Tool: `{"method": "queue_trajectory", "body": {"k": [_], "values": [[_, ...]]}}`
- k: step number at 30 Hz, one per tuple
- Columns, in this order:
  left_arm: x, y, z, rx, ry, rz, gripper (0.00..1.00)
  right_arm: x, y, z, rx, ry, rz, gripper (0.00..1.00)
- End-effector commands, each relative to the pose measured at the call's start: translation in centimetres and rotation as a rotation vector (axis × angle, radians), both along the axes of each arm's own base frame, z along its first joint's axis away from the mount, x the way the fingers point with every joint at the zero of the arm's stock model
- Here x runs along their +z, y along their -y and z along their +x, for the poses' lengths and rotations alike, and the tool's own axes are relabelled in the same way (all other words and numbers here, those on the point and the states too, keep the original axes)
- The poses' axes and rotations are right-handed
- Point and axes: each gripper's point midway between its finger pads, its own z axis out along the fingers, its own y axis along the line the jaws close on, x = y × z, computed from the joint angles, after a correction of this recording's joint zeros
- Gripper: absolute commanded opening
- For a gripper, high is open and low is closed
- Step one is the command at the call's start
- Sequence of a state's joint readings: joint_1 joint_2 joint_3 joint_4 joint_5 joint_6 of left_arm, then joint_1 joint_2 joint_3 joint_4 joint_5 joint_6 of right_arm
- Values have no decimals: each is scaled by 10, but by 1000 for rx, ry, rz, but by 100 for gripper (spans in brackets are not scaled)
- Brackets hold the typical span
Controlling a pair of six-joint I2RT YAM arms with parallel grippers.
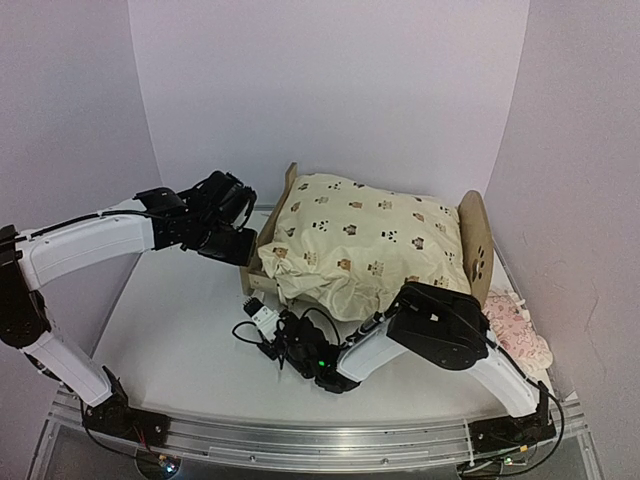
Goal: Set up the pet bed
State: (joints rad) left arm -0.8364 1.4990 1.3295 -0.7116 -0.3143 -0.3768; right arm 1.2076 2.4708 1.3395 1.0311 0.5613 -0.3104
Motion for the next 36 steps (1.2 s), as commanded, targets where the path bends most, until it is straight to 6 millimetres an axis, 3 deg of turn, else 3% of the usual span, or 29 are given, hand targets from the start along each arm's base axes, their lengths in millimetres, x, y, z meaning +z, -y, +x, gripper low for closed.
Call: {"method": "queue_trajectory", "body": {"k": [1, 7, 16, 24, 31, 36], "values": [[68, 21, 9, -39, 201, -191, 0, 47, -9, -26, 87, -46, 126, 0], [52, 17, 11, -20, 205, -178, 0, 50, -6, -54, 149, -122, 162, 0], [10, 13, 8, -1, 168, -162, 0, 37, -1, -75, 183, -323, 239, 0], [-23, 6, 7, 22, 139, -132, 0, 32, -8, -98, 272, -516, 277, 0], [-35, -3, 8, 49, 138, -97, 1, 16, 31, -90, 75, -612, 137, 0], [-40, -6, 5, 54, 124, -99, 4, 15, 47, -95, 21, -680, 74, 0]]}}
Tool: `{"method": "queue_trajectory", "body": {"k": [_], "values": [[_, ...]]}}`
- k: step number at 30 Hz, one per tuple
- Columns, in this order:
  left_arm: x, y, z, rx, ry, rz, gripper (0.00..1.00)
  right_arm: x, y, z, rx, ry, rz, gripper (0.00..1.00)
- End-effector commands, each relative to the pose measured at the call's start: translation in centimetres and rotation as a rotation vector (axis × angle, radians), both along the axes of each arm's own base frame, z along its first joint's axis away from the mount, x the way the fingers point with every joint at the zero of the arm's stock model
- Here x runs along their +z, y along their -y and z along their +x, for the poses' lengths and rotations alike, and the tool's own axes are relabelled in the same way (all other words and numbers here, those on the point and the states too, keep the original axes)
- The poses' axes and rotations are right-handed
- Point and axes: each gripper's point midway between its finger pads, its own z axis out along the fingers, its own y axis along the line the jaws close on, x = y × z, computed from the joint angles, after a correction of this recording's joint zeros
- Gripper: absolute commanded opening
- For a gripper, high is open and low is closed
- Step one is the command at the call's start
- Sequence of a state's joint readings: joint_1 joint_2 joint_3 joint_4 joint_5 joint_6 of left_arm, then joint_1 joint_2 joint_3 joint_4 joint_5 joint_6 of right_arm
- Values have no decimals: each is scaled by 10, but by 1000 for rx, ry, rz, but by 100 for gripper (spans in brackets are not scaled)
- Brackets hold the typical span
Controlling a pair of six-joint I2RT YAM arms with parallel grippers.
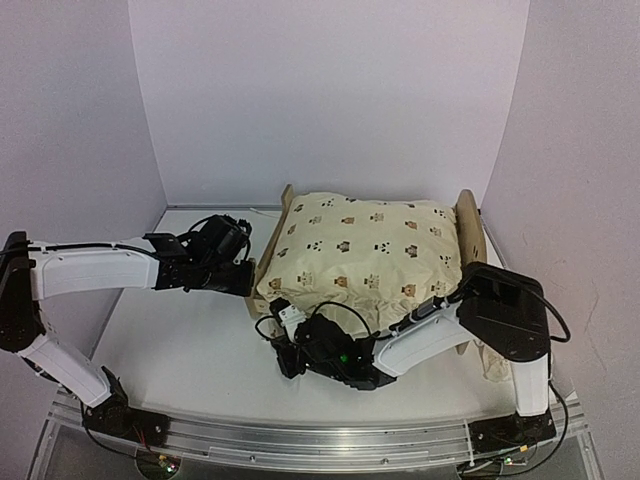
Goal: Set up the pet bed
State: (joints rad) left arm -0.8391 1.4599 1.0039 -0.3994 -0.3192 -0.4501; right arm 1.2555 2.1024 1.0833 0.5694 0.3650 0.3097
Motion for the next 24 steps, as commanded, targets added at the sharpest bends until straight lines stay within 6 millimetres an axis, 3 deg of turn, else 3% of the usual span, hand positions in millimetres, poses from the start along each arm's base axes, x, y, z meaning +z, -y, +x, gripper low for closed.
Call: {"method": "queue_trajectory", "body": {"k": [1, 6, 9, 12, 15, 18, 21, 24], "values": [[27, 2, 11, 3, 119, -35, 5, 12, 9, -19, 1, -94, -51, 0], [22, 0, 6, -2, 88, -31, 20, 12, 13, -23, 6, -128, -104, 12], [21, -1, 1, -11, 67, -30, 39, 16, 11, -25, 13, -145, -113, 20], [27, -3, -5, -26, 53, -37, 50, 28, 7, -31, 46, -169, -111, 34], [34, -5, -13, -49, 32, -41, 53, 44, 10, -34, 65, -171, -118, 40], [35, -10, -26, -73, 0, -44, 53, 59, 26, -30, 38, -148, -142, 43], [32, -16, -41, -102, -32, -47, 52, 62, 51, -15, -39, -194, -149, 44], [31, -19, -57, -133, -57, -57, 51, 56, 61, -1, -73, -275, -128, 45]]}}
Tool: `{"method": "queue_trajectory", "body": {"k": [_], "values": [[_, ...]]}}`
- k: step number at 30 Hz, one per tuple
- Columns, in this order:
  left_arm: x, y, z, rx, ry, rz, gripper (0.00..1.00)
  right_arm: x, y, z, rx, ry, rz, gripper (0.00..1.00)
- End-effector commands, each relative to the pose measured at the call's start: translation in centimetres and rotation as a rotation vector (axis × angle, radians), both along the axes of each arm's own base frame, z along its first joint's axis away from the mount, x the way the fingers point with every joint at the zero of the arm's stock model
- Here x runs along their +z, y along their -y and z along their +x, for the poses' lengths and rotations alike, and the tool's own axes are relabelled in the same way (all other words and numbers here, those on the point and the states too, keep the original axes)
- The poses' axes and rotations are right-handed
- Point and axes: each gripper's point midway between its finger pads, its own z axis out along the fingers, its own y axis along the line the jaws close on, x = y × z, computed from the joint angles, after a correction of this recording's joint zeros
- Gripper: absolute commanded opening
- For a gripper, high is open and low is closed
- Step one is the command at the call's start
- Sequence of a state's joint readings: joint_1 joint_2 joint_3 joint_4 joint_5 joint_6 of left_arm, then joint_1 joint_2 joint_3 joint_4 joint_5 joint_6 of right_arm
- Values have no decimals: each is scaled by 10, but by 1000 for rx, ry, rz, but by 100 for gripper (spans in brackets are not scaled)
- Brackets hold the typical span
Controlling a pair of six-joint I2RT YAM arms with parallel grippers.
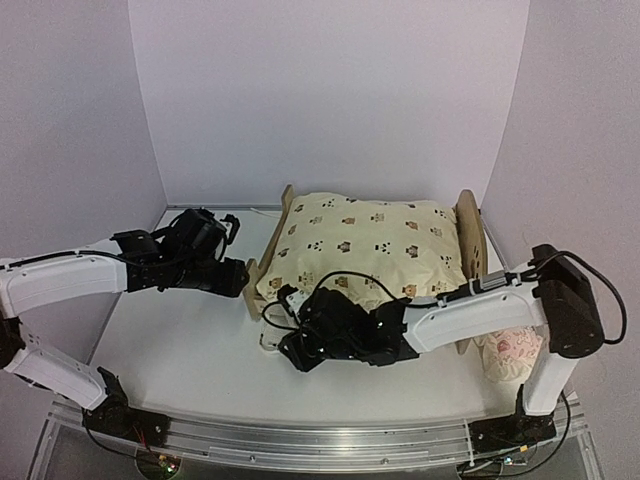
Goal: Set up the pet bed
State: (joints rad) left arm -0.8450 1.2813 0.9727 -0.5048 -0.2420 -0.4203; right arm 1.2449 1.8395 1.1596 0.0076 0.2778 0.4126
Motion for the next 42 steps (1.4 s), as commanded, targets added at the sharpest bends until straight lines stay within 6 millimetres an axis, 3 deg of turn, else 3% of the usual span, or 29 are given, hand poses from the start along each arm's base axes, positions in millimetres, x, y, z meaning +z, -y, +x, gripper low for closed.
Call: {"method": "queue_trajectory", "body": {"k": [1, 5, 9, 17, 20, 22, 25, 28, 34, 42], "values": [[0, -6, -31, -69, -55, -11, 50, 1, 22, 24, -85, -111, 13, 45], [-3, -3, -50, -103, -75, -27, 47, -13, 12, 33, -63, -202, 31, 47], [-26, 1, -63, -117, -123, -8, 46, -24, 0, 43, -41, -240, 36, 47], [-53, 30, -73, -174, -155, -55, 41, -45, -13, 60, -40, -193, -14, 47], [-59, 36, -73, -181, -158, -53, 41, -54, -12, 64, -49, -178, -36, 41], [-62, 39, -72, -183, -157, -54, 40, -55, -12, 65, -52, -176, -41, 31], [-66, 43, -71, -190, -160, -54, 38, -47, -8, 64, -51, -167, -42, 11], [-70, 46, -72, -198, -162, -48, 38, -21, -4, 60, -37, -166, -38, 3], [-73, 49, -73, -224, -154, -17, 38, 31, 6, 47, 10, -176, -45, 0], [-75, 66, -74, -288, -135, 3, 38, 39, 23, 39, 3, -205, -110, 0]]}}
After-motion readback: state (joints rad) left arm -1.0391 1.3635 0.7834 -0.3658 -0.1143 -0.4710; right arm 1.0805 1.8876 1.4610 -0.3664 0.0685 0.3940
